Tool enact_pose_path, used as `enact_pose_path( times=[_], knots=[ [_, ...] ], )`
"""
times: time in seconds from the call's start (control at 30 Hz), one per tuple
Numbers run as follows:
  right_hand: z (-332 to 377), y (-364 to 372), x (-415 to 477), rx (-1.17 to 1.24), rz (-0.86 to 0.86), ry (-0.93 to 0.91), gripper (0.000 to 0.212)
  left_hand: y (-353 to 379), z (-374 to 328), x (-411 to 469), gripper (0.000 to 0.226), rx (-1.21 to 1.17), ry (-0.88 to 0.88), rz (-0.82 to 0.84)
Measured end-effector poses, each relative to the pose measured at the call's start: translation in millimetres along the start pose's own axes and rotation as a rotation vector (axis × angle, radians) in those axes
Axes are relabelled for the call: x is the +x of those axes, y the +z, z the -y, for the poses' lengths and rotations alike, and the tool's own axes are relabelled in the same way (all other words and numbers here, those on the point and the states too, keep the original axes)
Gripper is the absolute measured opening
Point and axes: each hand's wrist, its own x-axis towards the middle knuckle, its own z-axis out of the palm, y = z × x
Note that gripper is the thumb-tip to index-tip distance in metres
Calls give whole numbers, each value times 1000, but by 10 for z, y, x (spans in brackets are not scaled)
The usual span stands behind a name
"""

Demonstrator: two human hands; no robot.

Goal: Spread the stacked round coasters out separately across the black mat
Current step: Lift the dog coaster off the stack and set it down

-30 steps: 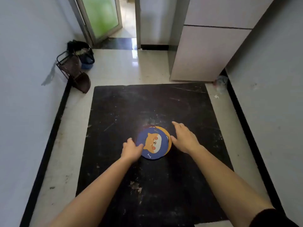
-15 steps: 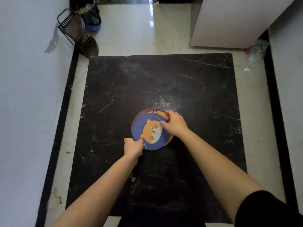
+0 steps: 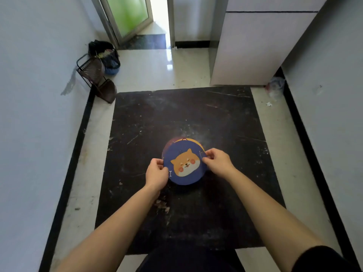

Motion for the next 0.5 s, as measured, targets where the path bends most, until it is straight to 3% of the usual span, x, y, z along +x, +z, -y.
enact_pose_path(
  times=[0.1, 0.2, 0.5],
  knots=[
    [-188, 88, -320, 82, -10, 51, 20, -65, 125, -142, 22, -6, 34, 70],
    [-440, 212, -606, 142, -42, 138, 13, -54, 350, -283, 21, -15, 28, 113],
    [-1206, 634, -1117, 55, 63, 261, 10, 171, 1112, -624, 22, 99, -124, 104]
  ],
)
